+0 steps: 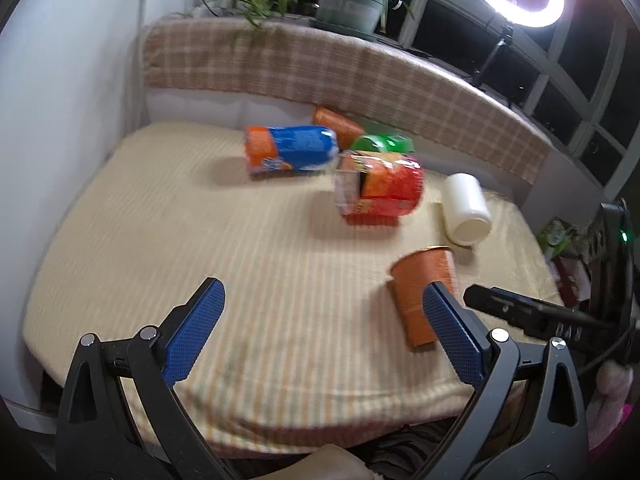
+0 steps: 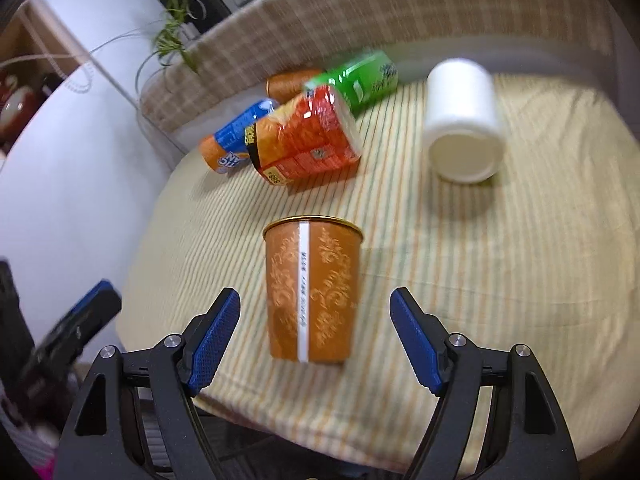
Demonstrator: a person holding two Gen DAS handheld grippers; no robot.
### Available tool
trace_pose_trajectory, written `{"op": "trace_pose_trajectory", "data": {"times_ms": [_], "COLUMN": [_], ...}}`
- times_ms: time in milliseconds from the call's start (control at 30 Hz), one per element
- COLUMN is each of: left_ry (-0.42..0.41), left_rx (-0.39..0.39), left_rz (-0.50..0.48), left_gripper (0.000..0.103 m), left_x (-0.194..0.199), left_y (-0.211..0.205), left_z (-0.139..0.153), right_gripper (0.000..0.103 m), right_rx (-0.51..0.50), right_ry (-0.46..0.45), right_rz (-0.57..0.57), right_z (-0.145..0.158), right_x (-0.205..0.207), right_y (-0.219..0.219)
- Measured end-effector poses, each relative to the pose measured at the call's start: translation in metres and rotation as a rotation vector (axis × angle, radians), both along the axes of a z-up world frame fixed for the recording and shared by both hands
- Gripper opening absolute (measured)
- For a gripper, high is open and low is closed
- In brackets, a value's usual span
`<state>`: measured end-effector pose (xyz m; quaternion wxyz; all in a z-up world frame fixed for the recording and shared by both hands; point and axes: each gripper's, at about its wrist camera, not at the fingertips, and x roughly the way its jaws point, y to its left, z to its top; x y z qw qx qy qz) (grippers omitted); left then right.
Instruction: Flip cup upright
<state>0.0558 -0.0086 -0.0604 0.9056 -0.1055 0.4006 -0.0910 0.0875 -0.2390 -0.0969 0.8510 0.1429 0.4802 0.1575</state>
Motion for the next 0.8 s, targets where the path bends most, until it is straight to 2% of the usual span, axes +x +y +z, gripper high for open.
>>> {"op": "trace_pose_trajectory", "data": {"times_ms": [167, 367, 500, 633, 800], "left_ry": [0.058, 0.115, 0.137, 0.143, 0.209], "left_rx": [-0.088, -0.156, -0.17, -0.143, -0.187], "left_rz": [-0.046, -0.072, -0.076, -0.064, -0.097], "left_gripper": [0.101, 0.101, 0.101, 0.101, 0.101], "left_x": [0.012, 0.026, 0.032, 0.037, 0.045], "left_y": [-0.016, -0.034, -0.041, -0.047, -0.054], "left_z": [-0.004, -0.013, -0.017, -0.02, -0.028], "right_gripper": [0.077, 0.077, 0.077, 0.077, 0.077], "right_rx": [-0.104, -0.176, -0.236, -0.28, -0.301], "right_ry": [-0.096, -0.136, -0.164, -0.195, -0.204], "right_rz": [-0.004, -0.05, -0.086, -0.107, -0.135], "right_z": [0.014, 0.021, 0.022, 0.024, 0.023], "right_x": [-0.027, -0.045, -0.054, -0.063, -0.067], "right_y": [-0.015, -0.031, -0.038, -0.043, -0.051]}}
